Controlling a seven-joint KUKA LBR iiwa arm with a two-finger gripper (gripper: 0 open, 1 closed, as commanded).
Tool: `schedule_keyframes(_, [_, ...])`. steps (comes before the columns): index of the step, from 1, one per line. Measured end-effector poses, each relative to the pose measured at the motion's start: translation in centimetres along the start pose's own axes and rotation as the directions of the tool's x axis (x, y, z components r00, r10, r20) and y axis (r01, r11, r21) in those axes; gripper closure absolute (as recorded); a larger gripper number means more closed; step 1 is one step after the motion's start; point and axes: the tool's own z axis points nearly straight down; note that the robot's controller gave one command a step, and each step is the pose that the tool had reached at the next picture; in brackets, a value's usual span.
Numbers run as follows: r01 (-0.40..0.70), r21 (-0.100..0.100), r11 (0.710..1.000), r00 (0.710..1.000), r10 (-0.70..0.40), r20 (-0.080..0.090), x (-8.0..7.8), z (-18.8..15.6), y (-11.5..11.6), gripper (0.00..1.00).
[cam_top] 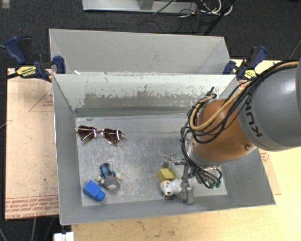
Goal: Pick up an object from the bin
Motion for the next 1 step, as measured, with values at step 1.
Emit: schedule_keyframes(1, [-0.297,0.000,0.955,0.955,0.297,-0.005,-0.01,1.13,1.90,1.00])
